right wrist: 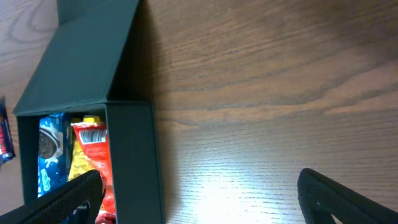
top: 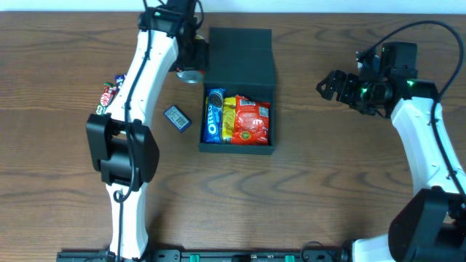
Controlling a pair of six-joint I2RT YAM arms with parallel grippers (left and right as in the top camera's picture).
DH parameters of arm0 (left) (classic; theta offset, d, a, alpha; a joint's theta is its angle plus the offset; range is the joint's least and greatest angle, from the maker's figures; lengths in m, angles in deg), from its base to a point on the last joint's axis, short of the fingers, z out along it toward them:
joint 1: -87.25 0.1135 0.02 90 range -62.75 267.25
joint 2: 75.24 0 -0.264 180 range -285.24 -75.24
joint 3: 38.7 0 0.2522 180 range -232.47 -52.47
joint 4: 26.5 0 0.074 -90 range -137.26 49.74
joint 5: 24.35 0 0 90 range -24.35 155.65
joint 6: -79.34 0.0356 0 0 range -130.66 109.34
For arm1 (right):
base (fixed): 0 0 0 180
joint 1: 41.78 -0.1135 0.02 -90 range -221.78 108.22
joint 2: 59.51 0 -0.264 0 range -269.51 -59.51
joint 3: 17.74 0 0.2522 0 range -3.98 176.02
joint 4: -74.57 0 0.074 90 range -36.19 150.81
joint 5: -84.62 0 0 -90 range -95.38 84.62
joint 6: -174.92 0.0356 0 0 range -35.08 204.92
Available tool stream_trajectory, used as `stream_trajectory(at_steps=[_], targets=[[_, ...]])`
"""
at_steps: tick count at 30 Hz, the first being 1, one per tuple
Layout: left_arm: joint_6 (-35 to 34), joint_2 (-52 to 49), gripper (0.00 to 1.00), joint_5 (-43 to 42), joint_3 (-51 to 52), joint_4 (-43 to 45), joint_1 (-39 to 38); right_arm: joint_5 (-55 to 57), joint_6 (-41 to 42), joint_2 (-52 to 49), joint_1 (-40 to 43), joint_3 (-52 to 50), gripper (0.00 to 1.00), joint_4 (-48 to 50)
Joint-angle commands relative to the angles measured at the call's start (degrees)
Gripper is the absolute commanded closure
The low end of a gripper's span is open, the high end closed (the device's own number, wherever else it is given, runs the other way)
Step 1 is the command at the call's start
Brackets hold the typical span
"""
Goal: Pack container
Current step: 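Lift the Pringles can with left gripper and carry it over the box, then lower the Pringles can into the box's right side and release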
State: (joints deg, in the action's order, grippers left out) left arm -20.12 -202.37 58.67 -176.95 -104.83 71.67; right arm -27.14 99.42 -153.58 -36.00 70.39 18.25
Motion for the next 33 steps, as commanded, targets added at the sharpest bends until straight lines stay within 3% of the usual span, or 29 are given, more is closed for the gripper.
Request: stream_trajectory(at_steps=[1, 5, 11, 17, 33], targets=[[0.0, -0.4, 0.59, -0.5, -3.2, -2.4, -2.7, 0.8, 0.6, 0.8, 0.8, 0.9, 0.01, -0.2], [-1.3, 2.8, 0.68, -4.5, -3.2, -5.2, -3.5, 0.7, 0.1, 0.8, 1.5, 0.9, 0.01, -0.5], [-1.3, 12.4, 0.70, -4.3, 6.1, -1.9, -3.2, 0.2, 0.0, 0.8, 1.6, 0.9, 0.01, -0.6], [-2.6, 17.6, 0.64, -2.6, 24.9, 7.5, -7.7, -0.9, -0.4, 0.8, 1.6, 0.9, 0.01, -2.8], [-0.1, 14.3, 0.53, 2.8, 31.0, 14.1, -18.5, -1.0, -0.4, 0.8, 1.6, 0.9, 0.01, -4.3]])
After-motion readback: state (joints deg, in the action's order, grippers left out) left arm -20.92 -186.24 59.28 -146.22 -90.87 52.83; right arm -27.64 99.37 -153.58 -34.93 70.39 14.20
